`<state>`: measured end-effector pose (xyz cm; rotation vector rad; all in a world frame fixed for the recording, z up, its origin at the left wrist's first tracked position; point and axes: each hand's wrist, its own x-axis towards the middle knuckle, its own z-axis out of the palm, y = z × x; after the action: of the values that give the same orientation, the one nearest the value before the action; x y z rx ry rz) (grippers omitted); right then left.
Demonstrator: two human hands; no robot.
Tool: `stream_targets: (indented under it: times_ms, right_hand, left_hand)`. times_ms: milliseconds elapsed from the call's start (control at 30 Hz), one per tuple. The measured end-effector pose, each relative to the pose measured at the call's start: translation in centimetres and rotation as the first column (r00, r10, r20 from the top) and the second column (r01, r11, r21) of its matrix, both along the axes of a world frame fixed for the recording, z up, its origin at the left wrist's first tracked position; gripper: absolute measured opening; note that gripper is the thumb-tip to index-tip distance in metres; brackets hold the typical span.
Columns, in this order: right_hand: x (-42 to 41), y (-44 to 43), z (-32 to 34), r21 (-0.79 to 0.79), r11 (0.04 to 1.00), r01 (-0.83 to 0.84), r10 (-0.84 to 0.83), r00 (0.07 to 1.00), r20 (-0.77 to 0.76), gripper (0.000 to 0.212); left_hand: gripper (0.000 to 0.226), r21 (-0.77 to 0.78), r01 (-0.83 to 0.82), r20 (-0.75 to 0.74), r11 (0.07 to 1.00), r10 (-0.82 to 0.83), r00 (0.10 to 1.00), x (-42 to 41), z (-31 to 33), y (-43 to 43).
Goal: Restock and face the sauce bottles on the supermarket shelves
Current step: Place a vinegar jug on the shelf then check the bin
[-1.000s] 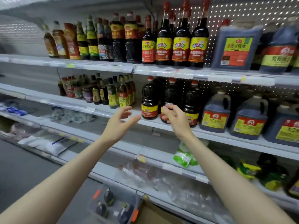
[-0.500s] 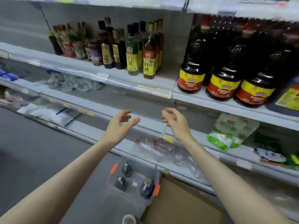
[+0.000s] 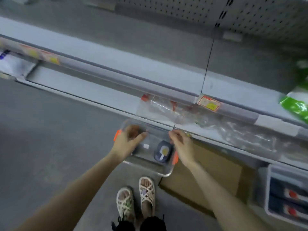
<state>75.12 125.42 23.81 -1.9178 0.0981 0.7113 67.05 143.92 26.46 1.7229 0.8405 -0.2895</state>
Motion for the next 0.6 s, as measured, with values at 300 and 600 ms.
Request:
stream_targets:
  times_ms: [300,600]
  right_hand:
    - [-5.8,-0.8,-20.3,-0.179,0.948,0.262,-0.296,0.935,-0.196,0.019]
    - [-7.4,0.2,-30.3,-0.238,0.919,0.316,-0.330,0.944,-0.020,0.042]
  left_hand:
    - [0.033,-0.123,-0.006,-0.199,0.992,-0.019,0.980,-2.4,-21.1,-0.3]
    - [0.044,-0.153,0.062,-0.264,0.986,-0.101,0.959,-4.3,-33.0,-1.2]
